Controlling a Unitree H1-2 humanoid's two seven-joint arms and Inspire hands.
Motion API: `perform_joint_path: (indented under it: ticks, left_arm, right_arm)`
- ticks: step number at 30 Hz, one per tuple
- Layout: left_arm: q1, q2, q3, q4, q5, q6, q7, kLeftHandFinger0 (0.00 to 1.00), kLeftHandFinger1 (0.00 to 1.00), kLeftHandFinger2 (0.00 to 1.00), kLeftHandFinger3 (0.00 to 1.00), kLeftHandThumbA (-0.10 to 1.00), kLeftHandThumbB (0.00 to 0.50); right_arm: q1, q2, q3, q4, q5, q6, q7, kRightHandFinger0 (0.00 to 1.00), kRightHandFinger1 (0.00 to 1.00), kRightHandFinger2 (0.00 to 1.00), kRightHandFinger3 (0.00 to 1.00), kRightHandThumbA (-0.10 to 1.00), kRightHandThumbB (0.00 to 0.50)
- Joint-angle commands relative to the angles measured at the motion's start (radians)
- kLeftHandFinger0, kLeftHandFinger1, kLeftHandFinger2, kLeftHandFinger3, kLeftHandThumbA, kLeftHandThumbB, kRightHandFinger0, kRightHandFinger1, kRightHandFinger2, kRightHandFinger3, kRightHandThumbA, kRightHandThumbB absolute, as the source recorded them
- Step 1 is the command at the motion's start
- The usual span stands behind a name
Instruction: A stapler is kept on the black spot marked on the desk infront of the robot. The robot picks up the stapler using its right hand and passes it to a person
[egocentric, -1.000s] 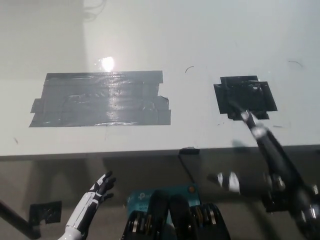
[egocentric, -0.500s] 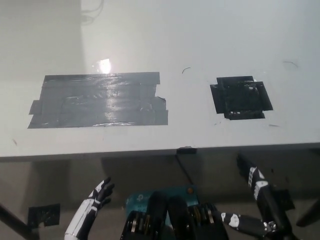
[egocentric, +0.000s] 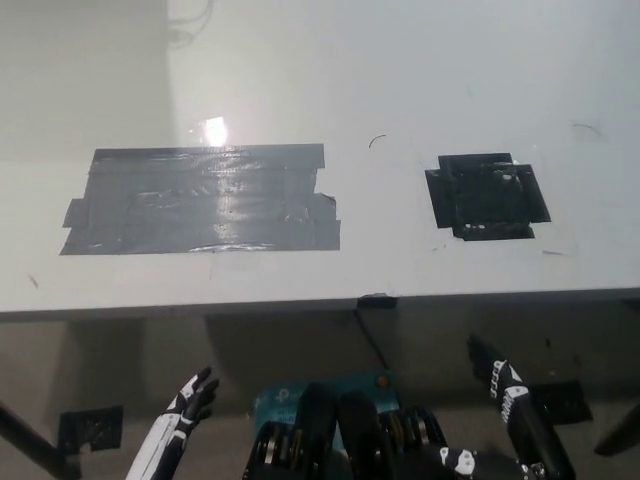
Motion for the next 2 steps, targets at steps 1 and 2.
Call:
perform_joint_path:
  ticks: [1, 2]
  left_arm:
    - [0.014, -0.004, 0.011, -0.026, -0.003, -0.047, 0.019, 1.0, 1.0, 1.0, 1.0, 1.0, 0.5]
    - [0.014, -0.004, 0.011, -0.026, -0.003, -0.047, 0.019, 1.0, 1.0, 1.0, 1.0, 1.0, 0.5]
  right_arm:
    - [0.002, -0.002, -0.001, -0.013, -0.02, -0.048, 0.033, 1.0, 1.0, 1.0, 1.0, 1.0, 0.205]
    - [0.002, -0.002, -0.001, -0.013, -0.02, -0.048, 0.033, 1.0, 1.0, 1.0, 1.0, 1.0, 0.205]
